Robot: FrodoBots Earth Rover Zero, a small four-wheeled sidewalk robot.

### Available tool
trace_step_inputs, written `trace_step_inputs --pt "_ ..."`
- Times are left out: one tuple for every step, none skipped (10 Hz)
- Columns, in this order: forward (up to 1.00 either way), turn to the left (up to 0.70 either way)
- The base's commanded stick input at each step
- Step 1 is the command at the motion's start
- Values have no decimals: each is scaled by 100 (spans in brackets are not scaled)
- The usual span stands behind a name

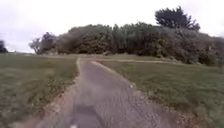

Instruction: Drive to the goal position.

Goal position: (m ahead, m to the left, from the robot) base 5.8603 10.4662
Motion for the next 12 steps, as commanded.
trace_step_inputs --pt "0 0" --pt "0 0" --pt "0 0" --pt "0 0" --pt "0 0" --pt "0 0" --pt "70 0" --pt "70 0" --pt "70 0" --pt "70 0" --pt "70 0" --pt "70 5"
